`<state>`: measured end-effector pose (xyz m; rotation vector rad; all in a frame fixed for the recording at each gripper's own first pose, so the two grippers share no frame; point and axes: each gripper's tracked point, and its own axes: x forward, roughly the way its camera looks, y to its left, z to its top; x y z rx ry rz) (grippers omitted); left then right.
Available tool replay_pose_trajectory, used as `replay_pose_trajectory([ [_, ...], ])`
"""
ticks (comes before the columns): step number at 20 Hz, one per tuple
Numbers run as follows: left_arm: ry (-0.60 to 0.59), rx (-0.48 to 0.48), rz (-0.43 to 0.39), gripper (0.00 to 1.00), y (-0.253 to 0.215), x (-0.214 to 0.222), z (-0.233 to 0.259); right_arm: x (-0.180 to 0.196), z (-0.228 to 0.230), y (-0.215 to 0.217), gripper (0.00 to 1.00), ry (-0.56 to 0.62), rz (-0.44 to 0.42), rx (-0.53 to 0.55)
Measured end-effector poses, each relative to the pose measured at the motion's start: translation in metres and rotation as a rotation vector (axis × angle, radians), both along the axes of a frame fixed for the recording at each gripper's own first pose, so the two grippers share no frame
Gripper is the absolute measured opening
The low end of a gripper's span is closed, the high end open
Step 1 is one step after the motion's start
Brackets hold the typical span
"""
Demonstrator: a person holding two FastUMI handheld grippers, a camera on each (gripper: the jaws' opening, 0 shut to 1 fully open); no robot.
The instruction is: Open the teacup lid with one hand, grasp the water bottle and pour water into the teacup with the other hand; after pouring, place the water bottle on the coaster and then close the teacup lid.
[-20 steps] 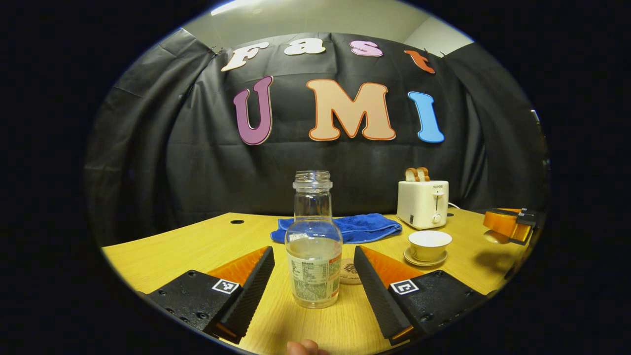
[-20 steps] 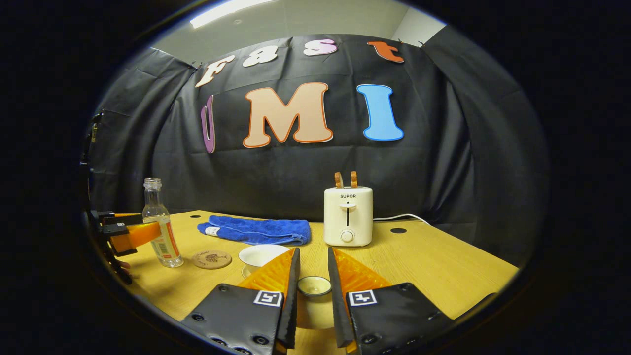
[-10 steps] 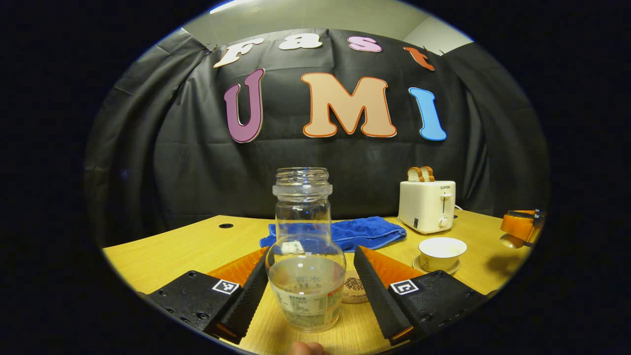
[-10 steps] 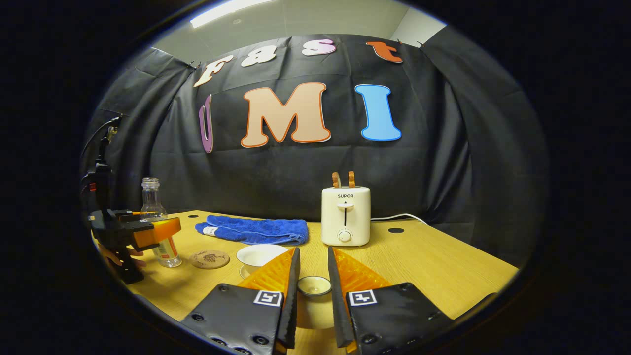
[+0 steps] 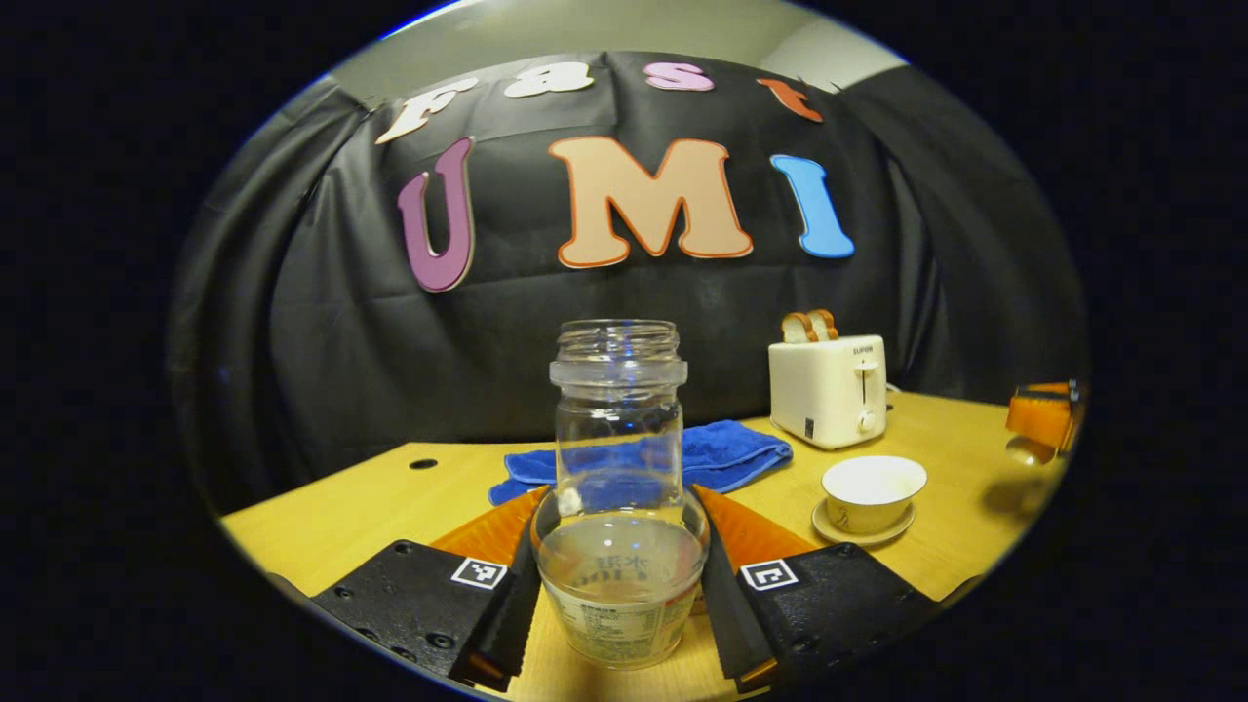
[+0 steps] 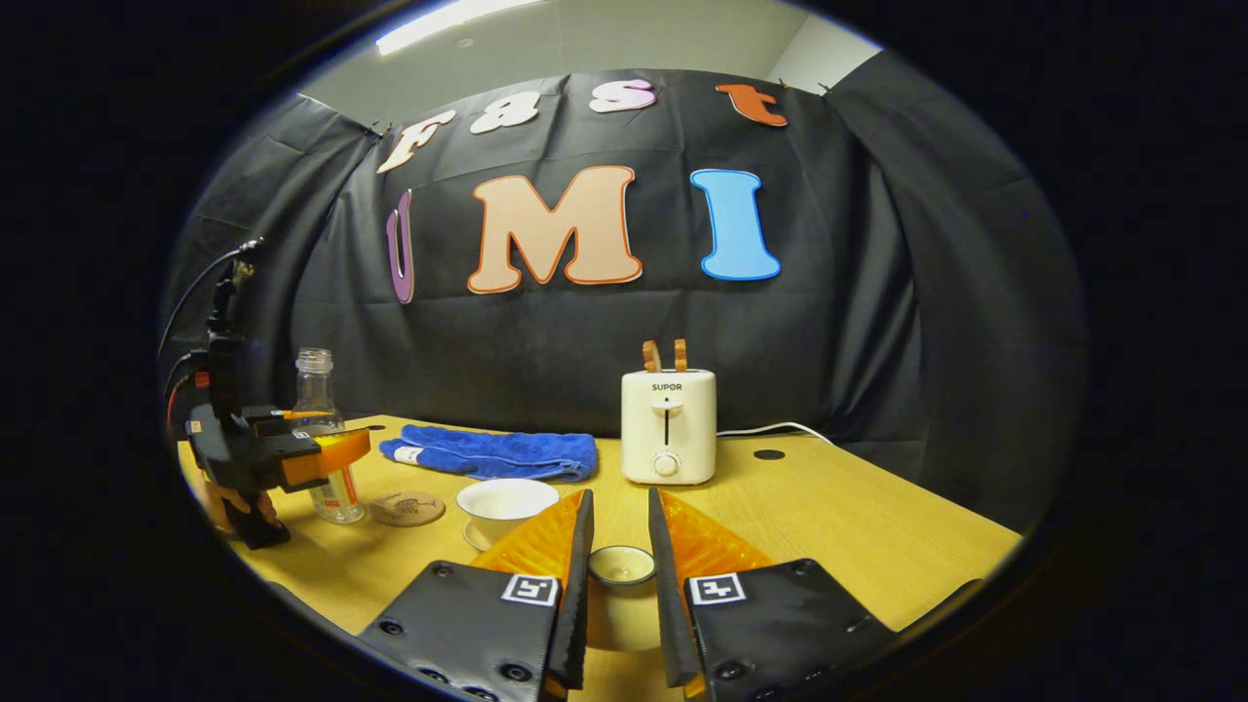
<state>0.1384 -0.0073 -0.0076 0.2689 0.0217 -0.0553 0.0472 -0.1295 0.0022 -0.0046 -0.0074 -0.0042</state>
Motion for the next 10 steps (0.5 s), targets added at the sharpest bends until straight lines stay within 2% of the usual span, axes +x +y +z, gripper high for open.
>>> replay_pose_trajectory([
  [5, 0.022, 0.506, -0.097, 0.71, -0.04, 0.014, -0.019, -0.01, 0.001, -0.024, 0.34, -0.001, -0.028, -0.001],
  [6, 0.045, 0.584, -0.114, 0.7, -0.049, 0.019, -0.026, -0.012, 0.002, -0.03, 0.34, -0.002, -0.037, -0.001],
  [10, 0.126, 0.77, -0.166, 0.71, -0.065, 0.037, -0.043, -0.017, 0.003, -0.049, 0.34, -0.003, -0.064, 0.0],
])
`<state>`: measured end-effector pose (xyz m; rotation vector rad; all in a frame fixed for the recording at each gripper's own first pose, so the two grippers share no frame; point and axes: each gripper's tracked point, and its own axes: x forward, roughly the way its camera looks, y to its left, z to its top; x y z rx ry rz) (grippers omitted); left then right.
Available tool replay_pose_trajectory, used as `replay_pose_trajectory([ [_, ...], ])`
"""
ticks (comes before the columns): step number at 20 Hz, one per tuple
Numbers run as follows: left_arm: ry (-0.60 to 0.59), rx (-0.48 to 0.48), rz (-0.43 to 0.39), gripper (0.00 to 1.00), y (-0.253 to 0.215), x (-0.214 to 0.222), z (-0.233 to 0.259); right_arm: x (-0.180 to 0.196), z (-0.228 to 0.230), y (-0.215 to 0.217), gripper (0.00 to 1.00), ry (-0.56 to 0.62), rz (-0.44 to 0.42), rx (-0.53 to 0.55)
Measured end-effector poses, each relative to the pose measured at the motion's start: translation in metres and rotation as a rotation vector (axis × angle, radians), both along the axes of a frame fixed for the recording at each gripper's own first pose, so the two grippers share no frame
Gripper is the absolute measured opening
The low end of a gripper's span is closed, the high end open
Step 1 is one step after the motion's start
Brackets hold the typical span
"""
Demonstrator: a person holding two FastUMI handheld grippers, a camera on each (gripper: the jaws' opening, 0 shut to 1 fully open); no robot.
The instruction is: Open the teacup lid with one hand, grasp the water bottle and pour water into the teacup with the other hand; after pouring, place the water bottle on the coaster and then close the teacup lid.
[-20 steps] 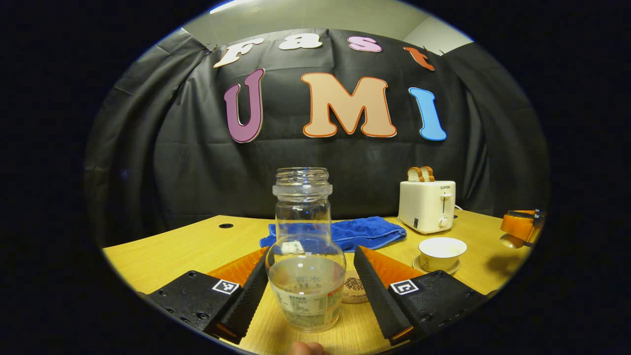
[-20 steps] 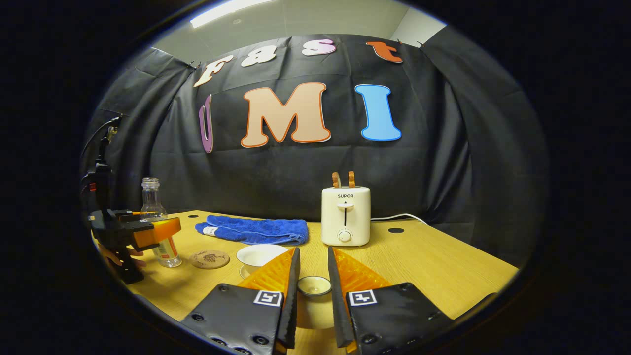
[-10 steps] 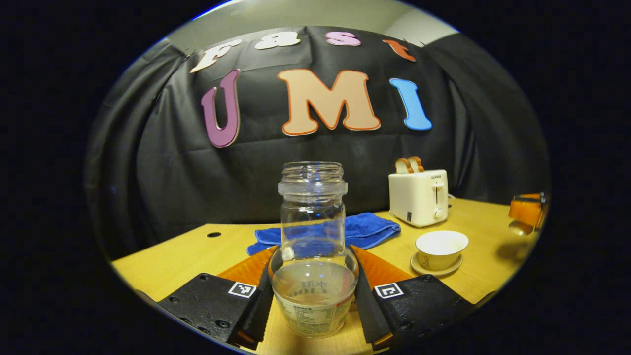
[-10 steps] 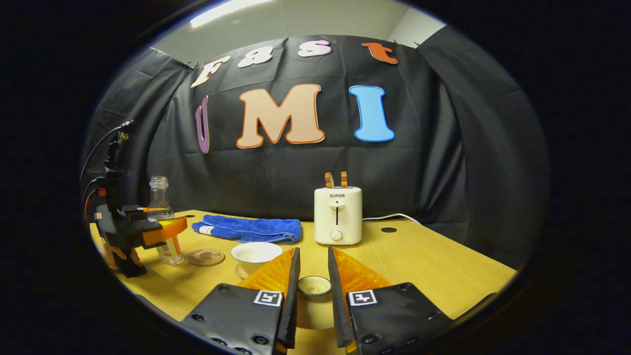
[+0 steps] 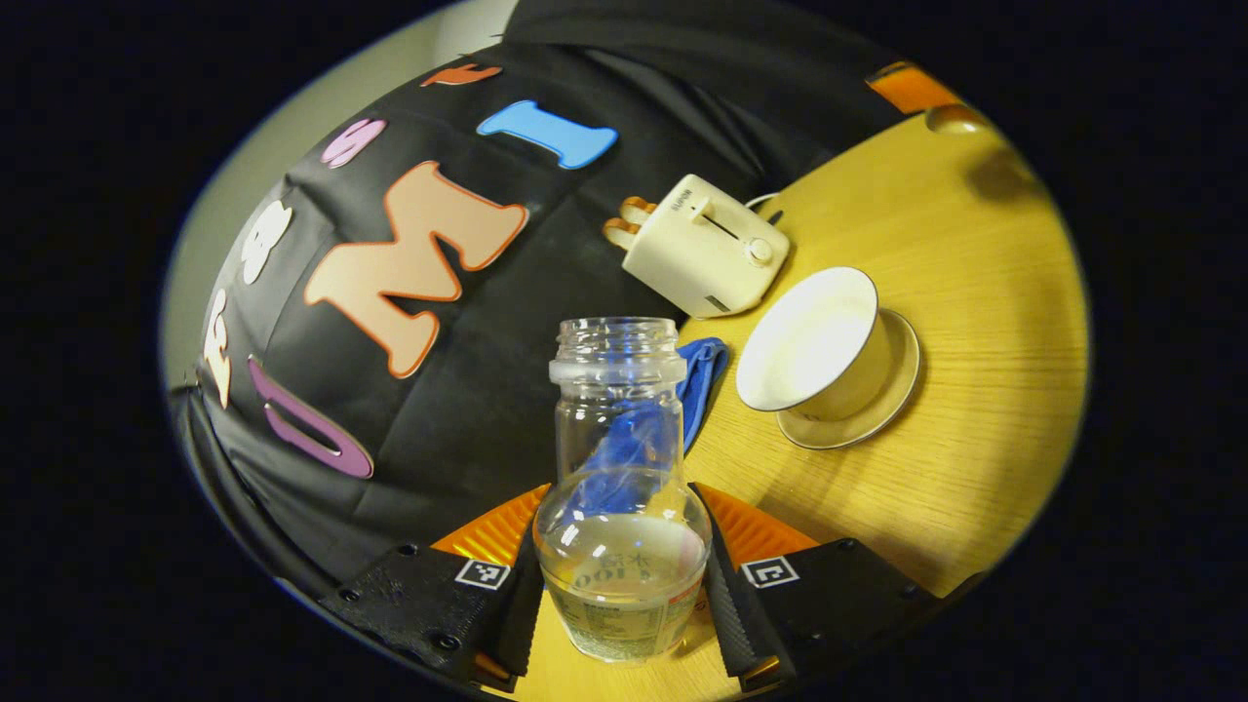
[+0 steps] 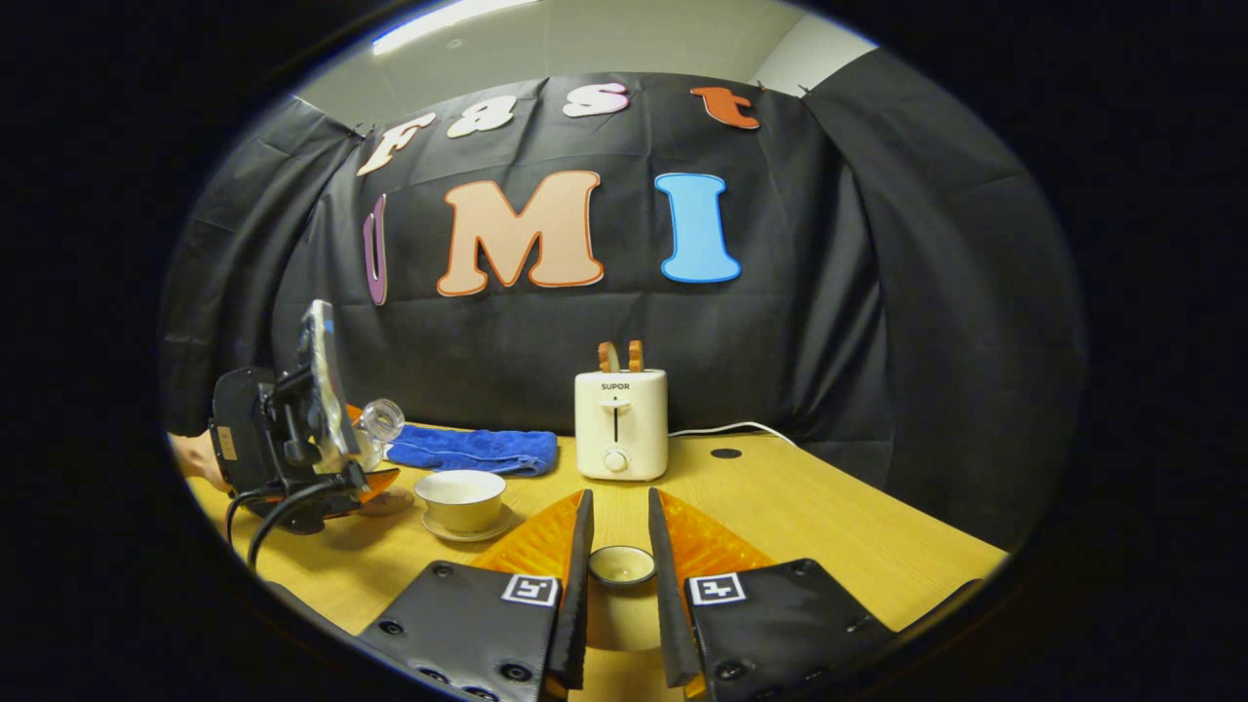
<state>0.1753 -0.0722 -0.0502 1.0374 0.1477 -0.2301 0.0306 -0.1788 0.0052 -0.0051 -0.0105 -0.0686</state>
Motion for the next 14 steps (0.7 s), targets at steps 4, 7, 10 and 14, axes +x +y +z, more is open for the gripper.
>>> replay_pose_trajectory([
  [4, 0.023, 0.187, -0.013, 0.71, 0.003, 0.005, -0.001, -0.002, 0.0, -0.005, 0.34, -0.002, -0.01, -0.002],
  [7, 0.011, 0.292, -0.025, 0.71, 0.001, 0.003, 0.0, -0.002, 0.0, -0.006, 0.34, -0.001, -0.01, -0.001],
  [10, 0.008, 0.404, -0.032, 0.71, 0.002, 0.008, 0.002, -0.002, 0.0, -0.006, 0.34, -0.001, -0.011, -0.001],
  [14, -0.006, 0.501, -0.047, 0.7, 0.005, 0.012, 0.017, -0.002, 0.0, -0.007, 0.34, -0.001, -0.011, 0.0],
])
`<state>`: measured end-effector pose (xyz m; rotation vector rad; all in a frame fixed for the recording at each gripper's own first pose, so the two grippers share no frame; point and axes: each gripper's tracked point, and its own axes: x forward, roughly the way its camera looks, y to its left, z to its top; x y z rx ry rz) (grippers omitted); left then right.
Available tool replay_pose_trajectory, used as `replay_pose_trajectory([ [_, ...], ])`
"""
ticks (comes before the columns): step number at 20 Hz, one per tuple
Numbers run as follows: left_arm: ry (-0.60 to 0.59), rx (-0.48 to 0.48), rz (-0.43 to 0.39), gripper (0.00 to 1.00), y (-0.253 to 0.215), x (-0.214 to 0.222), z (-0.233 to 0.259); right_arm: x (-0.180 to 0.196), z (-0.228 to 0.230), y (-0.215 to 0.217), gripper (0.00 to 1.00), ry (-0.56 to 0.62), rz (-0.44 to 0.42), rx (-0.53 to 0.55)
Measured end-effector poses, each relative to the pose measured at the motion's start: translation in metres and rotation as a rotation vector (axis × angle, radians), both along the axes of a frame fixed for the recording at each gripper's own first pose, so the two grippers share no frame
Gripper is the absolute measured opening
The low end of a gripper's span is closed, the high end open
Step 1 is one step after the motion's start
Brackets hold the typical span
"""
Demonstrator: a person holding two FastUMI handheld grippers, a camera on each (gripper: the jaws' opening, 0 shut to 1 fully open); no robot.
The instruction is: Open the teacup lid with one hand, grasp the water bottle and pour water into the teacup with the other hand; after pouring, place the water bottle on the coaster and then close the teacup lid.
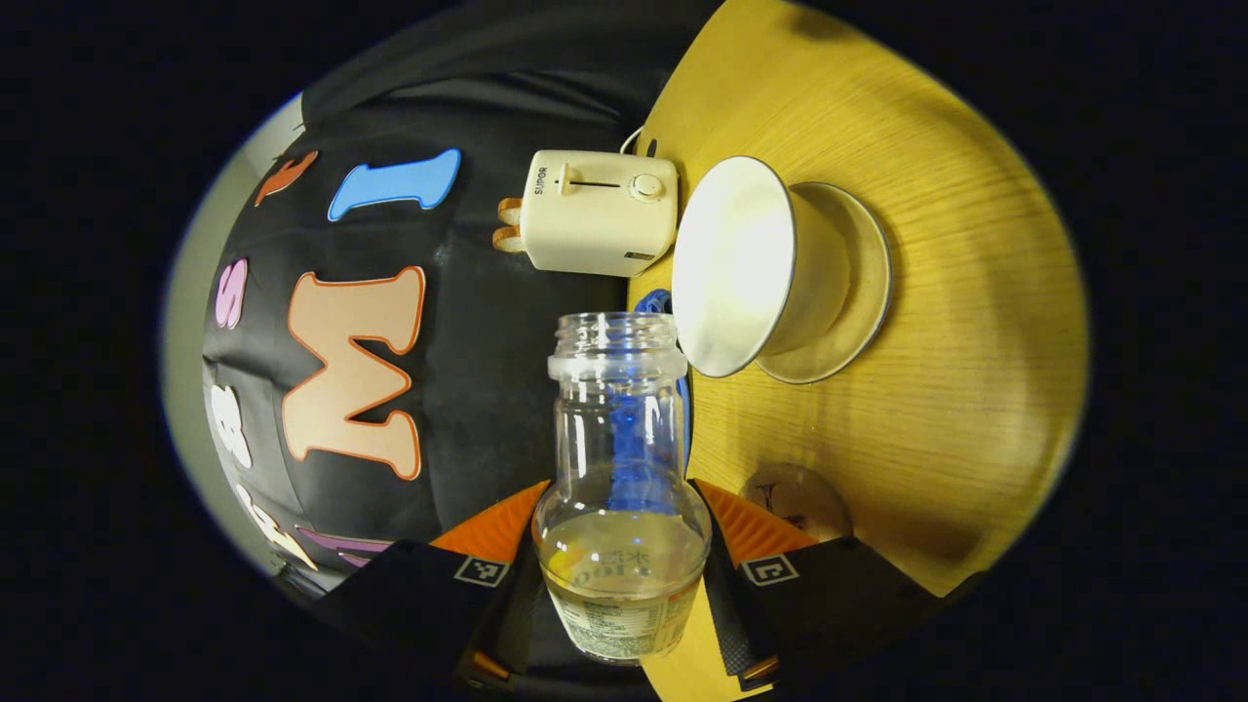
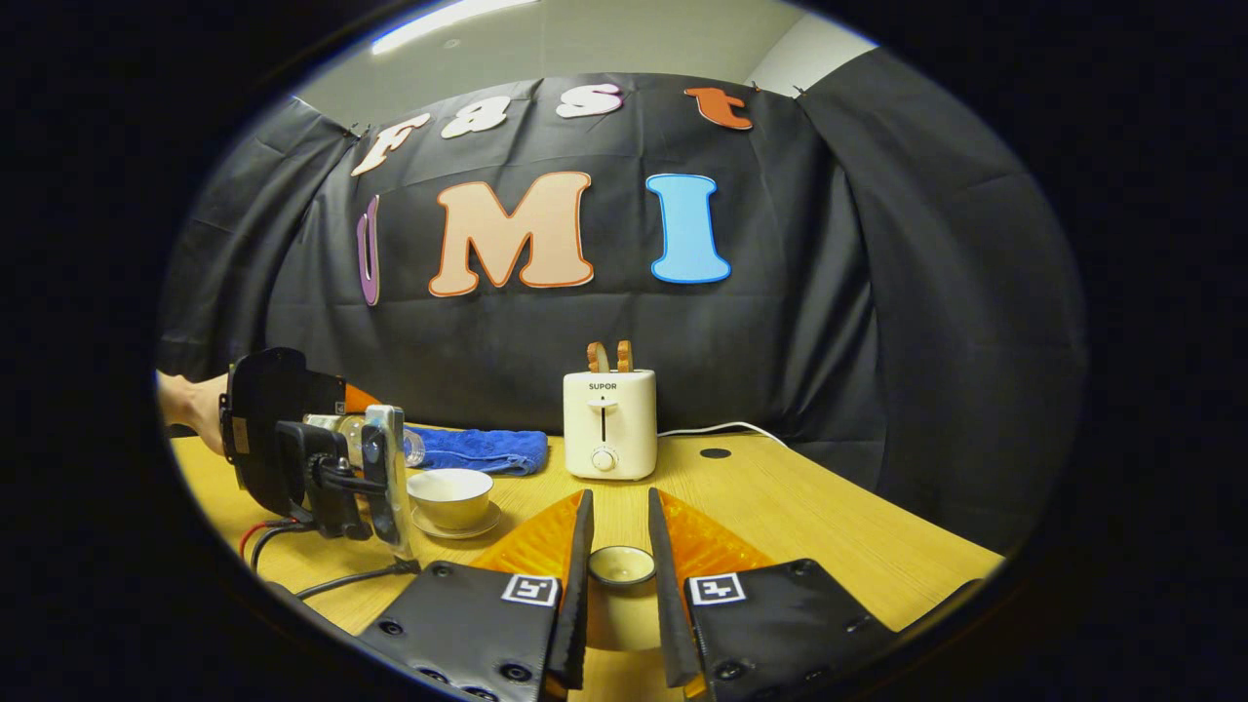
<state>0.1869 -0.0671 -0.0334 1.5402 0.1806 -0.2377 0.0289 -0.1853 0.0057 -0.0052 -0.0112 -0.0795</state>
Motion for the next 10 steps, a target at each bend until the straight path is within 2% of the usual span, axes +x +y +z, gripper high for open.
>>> replay_pose_trajectory([
  [10, -0.003, 0.204, -0.033, 0.71, -0.003, 0.001, 0.015, 0.0, 0.0, -0.001, 0.34, 0.0, 0.001, 0.0],
])
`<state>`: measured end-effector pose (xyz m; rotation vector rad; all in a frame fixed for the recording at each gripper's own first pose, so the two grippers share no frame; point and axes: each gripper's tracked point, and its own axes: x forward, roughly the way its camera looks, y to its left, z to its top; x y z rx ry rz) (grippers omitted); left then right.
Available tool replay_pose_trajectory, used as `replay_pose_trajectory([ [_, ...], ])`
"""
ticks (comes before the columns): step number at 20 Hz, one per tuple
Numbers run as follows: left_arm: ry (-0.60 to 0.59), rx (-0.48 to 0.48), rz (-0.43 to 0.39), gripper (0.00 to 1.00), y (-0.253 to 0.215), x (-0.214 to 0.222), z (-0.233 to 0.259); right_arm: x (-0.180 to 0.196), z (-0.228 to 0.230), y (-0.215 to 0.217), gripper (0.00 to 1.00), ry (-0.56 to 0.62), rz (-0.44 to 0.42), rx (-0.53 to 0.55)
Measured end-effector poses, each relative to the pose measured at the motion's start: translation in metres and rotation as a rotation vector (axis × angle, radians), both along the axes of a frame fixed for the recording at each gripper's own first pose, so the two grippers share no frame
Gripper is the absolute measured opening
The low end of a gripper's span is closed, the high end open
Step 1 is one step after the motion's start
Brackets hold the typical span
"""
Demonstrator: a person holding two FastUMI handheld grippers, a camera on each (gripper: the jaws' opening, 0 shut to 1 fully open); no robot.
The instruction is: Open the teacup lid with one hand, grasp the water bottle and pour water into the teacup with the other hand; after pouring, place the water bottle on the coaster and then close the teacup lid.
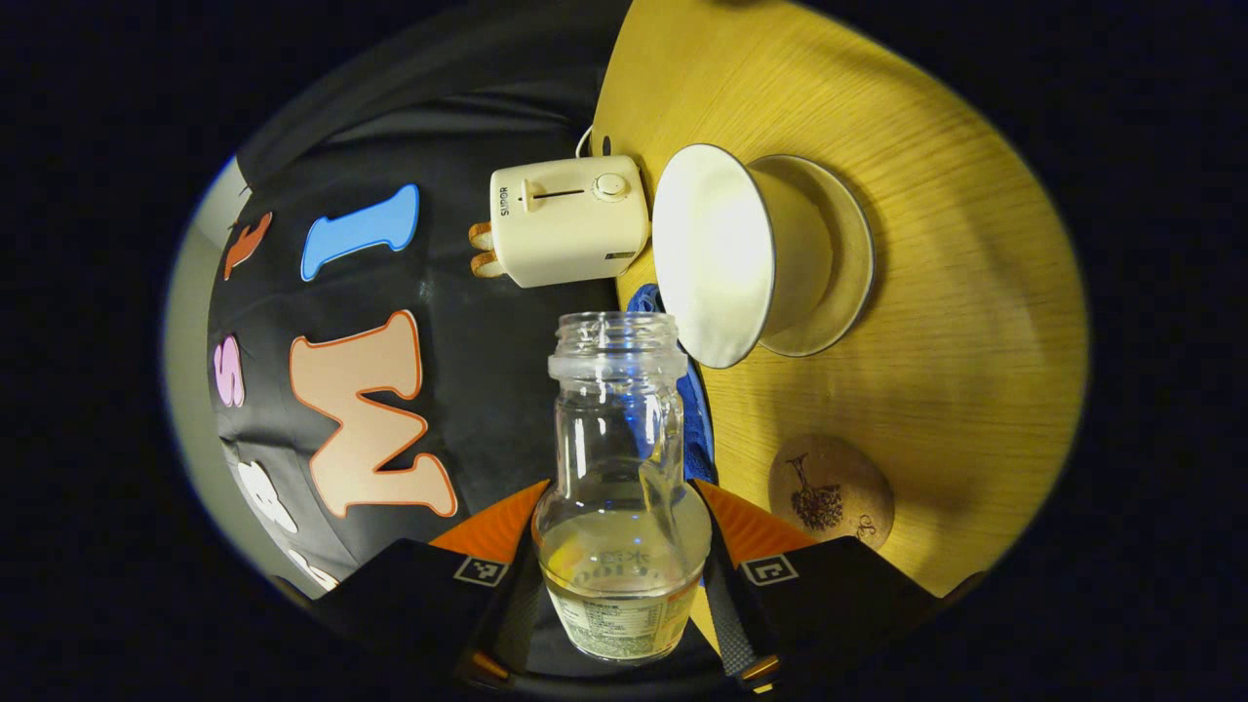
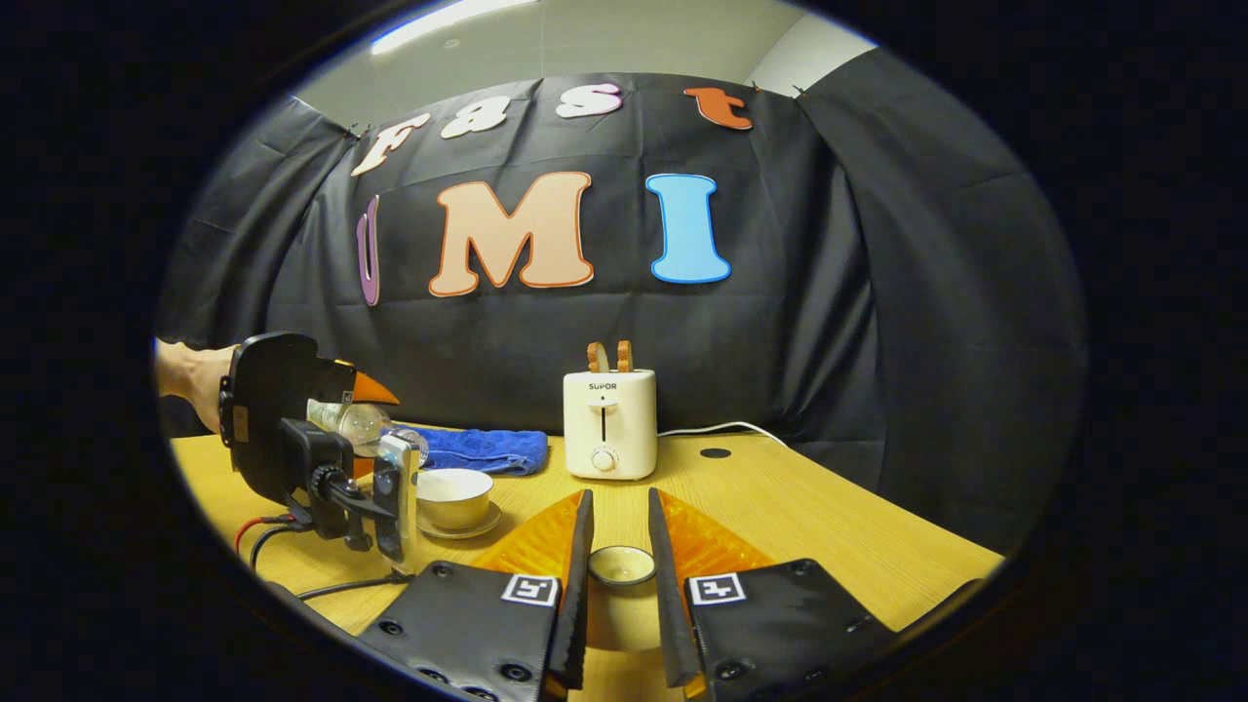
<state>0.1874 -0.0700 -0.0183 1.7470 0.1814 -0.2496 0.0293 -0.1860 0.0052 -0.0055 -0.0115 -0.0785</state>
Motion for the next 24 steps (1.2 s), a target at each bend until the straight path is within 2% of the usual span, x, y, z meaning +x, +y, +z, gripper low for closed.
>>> replay_pose_trajectory([
  [6, -0.002, 0.09, -0.007, 0.71, 0.0, 0.001, 0.012, 0.0, 0.0, 0.0, 0.34, 0.0, 0.0, 0.0],
  [24, -0.012, 0.274, -0.013, 0.71, 0.003, 0.006, 0.038, 0.0, 0.0, 0.0, 0.34, 0.0, 0.001, 0.0],
])
